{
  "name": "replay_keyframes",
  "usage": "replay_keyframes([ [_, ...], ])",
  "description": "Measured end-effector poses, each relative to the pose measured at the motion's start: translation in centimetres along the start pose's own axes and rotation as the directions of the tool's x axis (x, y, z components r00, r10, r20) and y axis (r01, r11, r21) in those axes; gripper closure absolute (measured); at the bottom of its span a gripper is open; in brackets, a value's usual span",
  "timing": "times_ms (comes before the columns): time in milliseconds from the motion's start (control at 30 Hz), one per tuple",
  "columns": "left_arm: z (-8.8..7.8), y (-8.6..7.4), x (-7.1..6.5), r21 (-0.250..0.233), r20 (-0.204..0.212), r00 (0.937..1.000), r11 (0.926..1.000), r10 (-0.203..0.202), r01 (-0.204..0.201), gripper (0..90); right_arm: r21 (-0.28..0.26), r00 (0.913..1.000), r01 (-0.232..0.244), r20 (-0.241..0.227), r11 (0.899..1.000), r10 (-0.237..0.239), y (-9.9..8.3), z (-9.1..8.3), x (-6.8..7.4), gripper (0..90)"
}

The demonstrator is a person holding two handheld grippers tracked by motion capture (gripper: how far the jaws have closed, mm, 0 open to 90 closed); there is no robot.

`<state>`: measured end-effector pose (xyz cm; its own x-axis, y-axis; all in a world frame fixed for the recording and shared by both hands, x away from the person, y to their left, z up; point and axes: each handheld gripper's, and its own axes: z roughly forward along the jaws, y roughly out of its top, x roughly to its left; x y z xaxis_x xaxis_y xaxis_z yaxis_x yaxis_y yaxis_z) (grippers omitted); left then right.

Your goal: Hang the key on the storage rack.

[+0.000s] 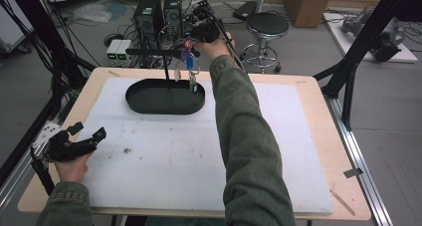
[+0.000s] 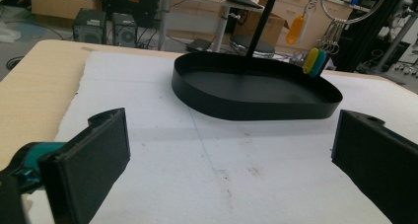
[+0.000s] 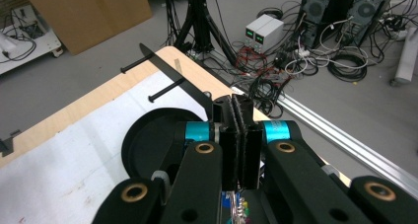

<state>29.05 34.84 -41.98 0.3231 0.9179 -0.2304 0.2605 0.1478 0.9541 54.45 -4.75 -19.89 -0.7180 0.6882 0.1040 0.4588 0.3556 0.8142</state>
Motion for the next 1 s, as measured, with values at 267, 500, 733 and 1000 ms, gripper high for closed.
replay_keyframes([
  [267, -0.3, -0.1, 0.3, -0.004, -0.007, 1.0, 1.0, -0.006, 0.006, 1.7, 0.013, 0.9995, -0.021, 0.025, 1.0, 0.021, -0.3, 1.4, -1.0, 89.9],
  [500, -0.3, -0.1, 0.3, -0.006, -0.009, 0.9999, 1.0, -0.008, 0.008, 1.7, 0.027, 0.9988, -0.032, 0.036, 0.999, 0.031, -0.8, 2.2, -1.4, 89.9],
  [733, -0.3, -0.1, 0.3, -0.005, -0.009, 0.9999, 1.0, -0.008, 0.008, 1.7, 0.033, 0.9988, -0.039, 0.03, 0.999, 0.039, -1.2, 2.4, -1.5, 89.9],
  [1000, -0.3, -0.1, 0.2, -0.003, -0.008, 0.9999, 1.0, -0.006, 0.006, 1.7, 0.029, 0.997, -0.077, 0.007, 0.997, 0.077, -1.7, 2.3, -1.7, 77.9],
])
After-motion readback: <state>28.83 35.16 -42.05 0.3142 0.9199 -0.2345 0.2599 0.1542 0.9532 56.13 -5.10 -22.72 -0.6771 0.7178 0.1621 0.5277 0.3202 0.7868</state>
